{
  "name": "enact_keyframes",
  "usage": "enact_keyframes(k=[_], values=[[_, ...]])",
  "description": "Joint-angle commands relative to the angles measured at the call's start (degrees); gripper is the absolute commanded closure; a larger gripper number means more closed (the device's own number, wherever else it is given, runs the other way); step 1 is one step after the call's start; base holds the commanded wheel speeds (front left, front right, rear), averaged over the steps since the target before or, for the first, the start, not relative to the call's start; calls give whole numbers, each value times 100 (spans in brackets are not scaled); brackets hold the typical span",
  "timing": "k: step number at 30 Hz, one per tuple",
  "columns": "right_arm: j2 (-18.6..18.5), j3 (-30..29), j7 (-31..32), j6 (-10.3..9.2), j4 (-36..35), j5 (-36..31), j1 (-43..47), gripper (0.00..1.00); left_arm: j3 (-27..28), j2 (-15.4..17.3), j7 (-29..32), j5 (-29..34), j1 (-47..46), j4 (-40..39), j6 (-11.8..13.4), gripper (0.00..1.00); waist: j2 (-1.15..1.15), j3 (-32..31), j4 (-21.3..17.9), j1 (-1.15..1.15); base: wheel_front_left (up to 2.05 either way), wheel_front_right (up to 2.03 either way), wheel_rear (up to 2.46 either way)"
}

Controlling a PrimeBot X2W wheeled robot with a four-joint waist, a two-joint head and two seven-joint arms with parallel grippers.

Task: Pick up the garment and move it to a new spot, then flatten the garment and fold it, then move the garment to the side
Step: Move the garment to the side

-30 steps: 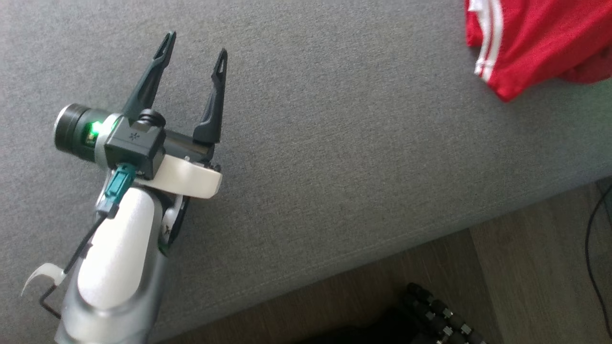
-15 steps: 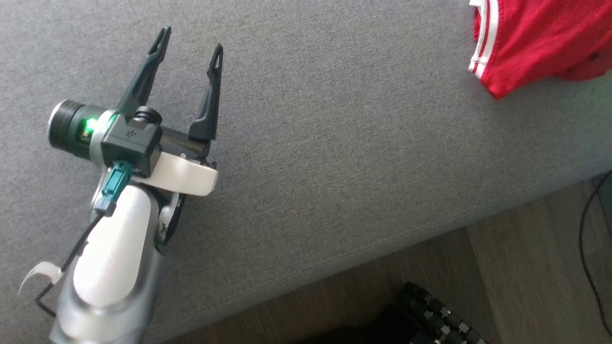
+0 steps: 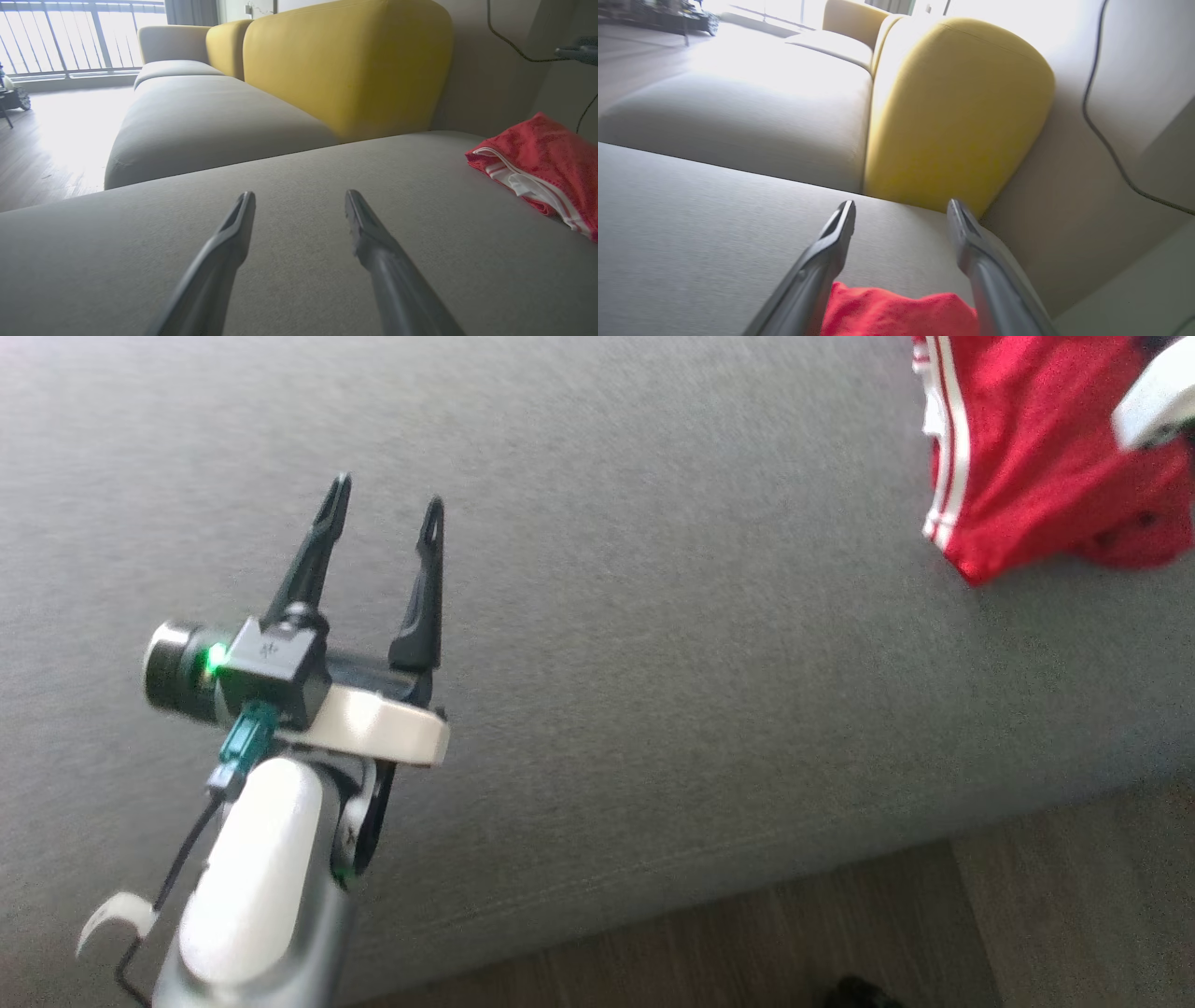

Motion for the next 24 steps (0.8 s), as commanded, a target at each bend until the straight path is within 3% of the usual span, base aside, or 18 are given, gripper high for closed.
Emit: enact_keyframes(k=[1,11,24], values=[[19,51,73,-2,-247,41,246,0,252,27,-28,-34,29,-202,47,0,0,-482,468,0,0,0,0],[650,-117,1,-2,-1261,167,1857,0,662,-120,-28,-265,909,-290,218,0,0,-1442,1321,0,0,0,0],[1770,-879,-409,-2,-1701,-305,3721,0,964,-193,-28,-237,1881,-336,310,0,0,-2239,1643,0,0,0,0]])
